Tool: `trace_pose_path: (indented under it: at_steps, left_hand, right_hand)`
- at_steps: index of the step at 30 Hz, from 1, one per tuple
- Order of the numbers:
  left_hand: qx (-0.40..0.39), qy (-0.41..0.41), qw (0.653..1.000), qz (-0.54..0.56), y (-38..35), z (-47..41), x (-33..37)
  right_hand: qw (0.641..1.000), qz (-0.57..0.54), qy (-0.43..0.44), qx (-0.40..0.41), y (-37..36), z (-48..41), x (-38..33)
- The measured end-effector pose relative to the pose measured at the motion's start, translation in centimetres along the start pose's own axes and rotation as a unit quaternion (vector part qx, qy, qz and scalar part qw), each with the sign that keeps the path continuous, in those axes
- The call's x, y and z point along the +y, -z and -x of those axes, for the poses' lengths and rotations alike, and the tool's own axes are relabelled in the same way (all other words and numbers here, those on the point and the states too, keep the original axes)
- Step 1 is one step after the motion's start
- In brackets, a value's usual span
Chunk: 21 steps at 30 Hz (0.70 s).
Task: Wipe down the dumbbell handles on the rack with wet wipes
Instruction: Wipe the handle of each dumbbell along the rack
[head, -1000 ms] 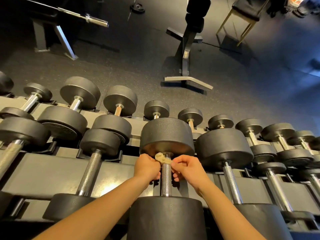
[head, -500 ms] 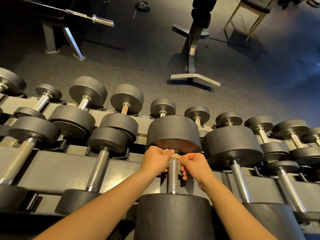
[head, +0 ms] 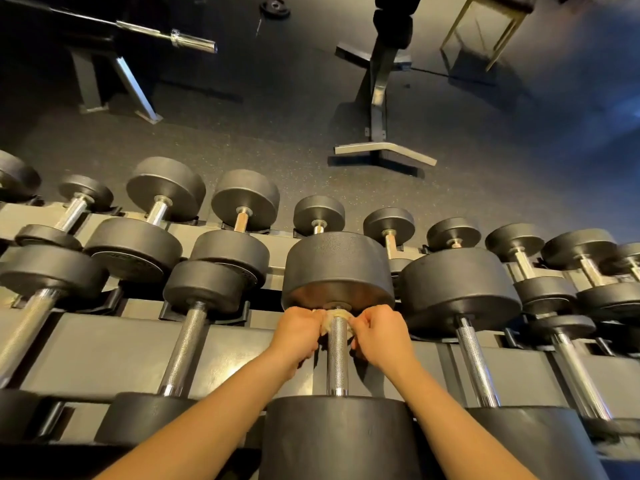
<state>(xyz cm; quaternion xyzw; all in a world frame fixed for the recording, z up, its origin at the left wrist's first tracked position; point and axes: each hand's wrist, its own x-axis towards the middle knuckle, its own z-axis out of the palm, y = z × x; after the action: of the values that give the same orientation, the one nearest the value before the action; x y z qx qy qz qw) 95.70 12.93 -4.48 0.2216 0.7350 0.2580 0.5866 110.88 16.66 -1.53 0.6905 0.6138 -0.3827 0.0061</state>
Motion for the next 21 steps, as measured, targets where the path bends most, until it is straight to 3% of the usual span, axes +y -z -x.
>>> trace_pose_path:
  at_steps: [2, 5, 8, 10, 12, 14, 16, 18, 21]
  left_hand:
    - [-0.015, 0.039, 0.988, 0.149, -0.2, 0.6, 0.4]
    - [-0.007, 0.008, 0.988, 0.154, -0.1, 0.6, 0.1]
    - [0.033, -0.073, 0.993, -0.082, 0.4, 0.0, -0.7]
    - [0.069, -0.122, 0.96, -0.244, 0.4, -0.3, -1.0]
    - [0.084, -0.132, 0.934, -0.322, 0.3, -0.6, -0.5]
    - [0.06, -0.108, 0.936, -0.331, -0.1, -0.8, 0.2]
    - [0.034, -0.05, 0.965, -0.254, -0.4, -1.1, 0.3]
    - [0.022, 0.053, 0.996, -0.075, -0.5, -1.2, -0.3]
    - [-0.014, 0.18, 0.973, 0.145, -0.3, -0.7, -0.3]
  right_hand:
    - [0.995, -0.061, -0.063, -0.042, -0.3, -0.5, 0.0]
    - [0.981, -0.135, -0.121, -0.071, -0.6, -1.0, -0.5]
    - [0.943, -0.262, -0.178, -0.098, -0.7, -1.0, -0.9]
    - [0.922, -0.315, -0.194, -0.112, -0.7, -0.7, -1.0]
    - [0.905, -0.359, -0.196, -0.119, -0.9, -0.6, -0.9]
    - [0.88, -0.408, -0.206, -0.129, -0.8, -0.4, -1.1]
    - [0.848, -0.456, -0.229, -0.145, -0.6, -0.6, -1.1]
    - [0.81, -0.503, -0.244, -0.175, -0.1, -0.4, -1.0]
    - [0.796, -0.512, -0.247, -0.207, 0.0, 0.1, -0.8]
